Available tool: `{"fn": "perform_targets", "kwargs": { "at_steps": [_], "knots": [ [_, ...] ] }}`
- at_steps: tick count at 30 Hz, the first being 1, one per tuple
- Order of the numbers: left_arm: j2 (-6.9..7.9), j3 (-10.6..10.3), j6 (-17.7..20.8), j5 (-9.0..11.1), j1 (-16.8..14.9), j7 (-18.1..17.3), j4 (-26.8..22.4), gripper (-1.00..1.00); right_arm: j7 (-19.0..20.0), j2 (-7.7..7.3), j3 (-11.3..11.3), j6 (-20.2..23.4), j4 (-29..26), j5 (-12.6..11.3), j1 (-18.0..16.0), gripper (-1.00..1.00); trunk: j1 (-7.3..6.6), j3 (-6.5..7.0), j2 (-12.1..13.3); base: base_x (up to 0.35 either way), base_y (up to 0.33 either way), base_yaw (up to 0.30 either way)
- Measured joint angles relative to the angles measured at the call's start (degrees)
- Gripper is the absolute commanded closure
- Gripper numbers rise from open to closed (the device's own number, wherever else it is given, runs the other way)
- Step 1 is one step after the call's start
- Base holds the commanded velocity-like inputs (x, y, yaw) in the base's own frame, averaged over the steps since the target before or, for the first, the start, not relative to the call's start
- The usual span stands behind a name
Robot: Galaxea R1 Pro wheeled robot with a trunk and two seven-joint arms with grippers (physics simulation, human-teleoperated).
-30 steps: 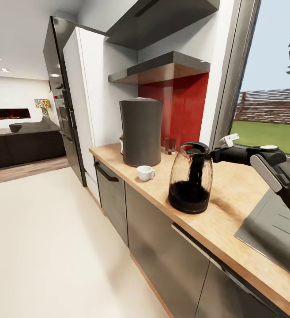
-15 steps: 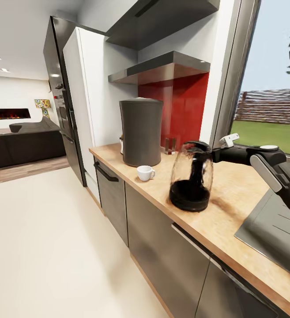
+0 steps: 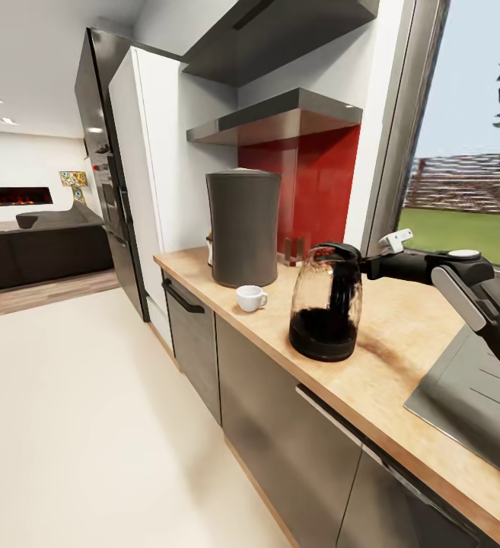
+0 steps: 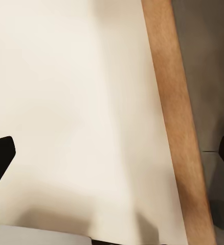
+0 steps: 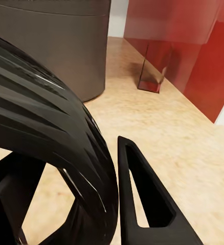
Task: Set up a coffee station on the kitchen countertop: keep the coffee maker on the countertop, move the bottle of coffee from the kitchen shelf to the counter next to the coffee maker, place a paper coffee filter on top of the coffee maker, put the saucer next to the coffee maker with the coffee cup on the saucer, and place the electric kettle next to the coffee maker.
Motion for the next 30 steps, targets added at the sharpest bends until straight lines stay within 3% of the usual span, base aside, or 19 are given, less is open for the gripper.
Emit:
{"fn": "perform_targets", "kwargs": {
  "at_steps": [12, 22, 24, 25, 28, 30],
  "knots": [
    [0.0, 0.0, 0.0, 0.0, 0.0, 0.0, 0.0, -1.0, 0.0, 0.0, 0.1, 0.1, -0.2, -0.2, 0.0, 1.0, 0.0, -0.01, 0.0, 0.0, 0.0, 0.0],
    [0.0, 0.0, 0.1, 0.0, 0.0, 0.1, 0.0, -1.0, 0.0, 0.0, 0.1, 0.3, -0.2, -0.4, 0.0, 1.0, -2.19, 1.78, 4.0, 0.0, 0.0, 0.0],
    [0.0, 0.0, 0.2, 0.0, 0.0, 0.1, 0.0, -1.0, 0.0, -0.01, 0.1, 0.3, -0.2, 0.5, 0.0, 1.0, -2.63, 2.14, 4.8, 0.0, 0.0, 0.0],
    [0.0, 0.0, 0.2, 0.0, 0.0, 0.1, 0.0, -1.0, 0.0, 0.0, 0.1, 0.3, -0.2, 2.3, 0.0, 1.0, -2.84, 2.31, 5.2, 0.0, 0.0, 0.0],
    [0.0, 0.0, 0.2, -0.1, 0.0, 0.1, 0.0, -1.0, 0.0, 0.05, -0.1, 0.3, -0.2, 4.9, 0.0, 1.0, -2.85, 2.32, 5.2, 0.0, 0.0, 0.0],
    [0.0, 0.0, 0.2, 0.0, 0.0, 0.1, 0.0, -1.0, 0.0, 0.09, -0.2, 0.4, -0.2, 5.6, 0.0, 1.0, -2.85, 2.32, 5.2, 0.0, 0.0, 0.0]
  ]
}}
